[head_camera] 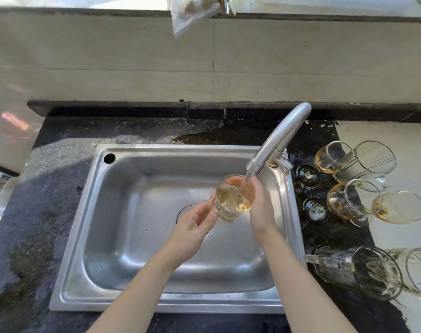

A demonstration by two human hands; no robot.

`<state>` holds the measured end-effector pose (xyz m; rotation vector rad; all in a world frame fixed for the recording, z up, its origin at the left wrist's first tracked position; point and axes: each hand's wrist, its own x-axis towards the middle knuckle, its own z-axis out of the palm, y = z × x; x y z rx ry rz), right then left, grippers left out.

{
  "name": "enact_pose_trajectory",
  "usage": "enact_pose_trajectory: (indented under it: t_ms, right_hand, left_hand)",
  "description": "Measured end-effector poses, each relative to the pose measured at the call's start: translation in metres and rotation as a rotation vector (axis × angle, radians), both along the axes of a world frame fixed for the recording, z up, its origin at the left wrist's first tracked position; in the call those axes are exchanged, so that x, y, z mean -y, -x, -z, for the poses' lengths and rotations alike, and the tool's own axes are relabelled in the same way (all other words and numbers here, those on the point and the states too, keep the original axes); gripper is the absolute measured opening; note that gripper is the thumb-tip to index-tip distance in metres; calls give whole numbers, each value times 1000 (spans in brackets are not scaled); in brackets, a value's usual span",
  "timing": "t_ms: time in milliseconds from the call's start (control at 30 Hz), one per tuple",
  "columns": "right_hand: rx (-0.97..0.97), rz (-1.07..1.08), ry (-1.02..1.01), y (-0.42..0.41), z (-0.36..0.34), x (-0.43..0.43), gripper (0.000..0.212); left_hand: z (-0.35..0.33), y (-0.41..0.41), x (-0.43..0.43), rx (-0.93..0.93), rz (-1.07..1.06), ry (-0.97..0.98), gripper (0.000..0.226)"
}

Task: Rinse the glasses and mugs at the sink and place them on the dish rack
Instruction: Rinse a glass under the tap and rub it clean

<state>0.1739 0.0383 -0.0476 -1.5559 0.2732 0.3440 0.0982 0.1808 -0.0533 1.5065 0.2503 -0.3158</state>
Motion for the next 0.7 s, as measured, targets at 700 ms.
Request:
enact_pose_trajectory:
  t_ms: [700]
  right_hand:
    - [342, -385, 551, -20, -13, -6, 63]
  left_hand:
    - [-14, -35, 2, -303, -150, -110, 29]
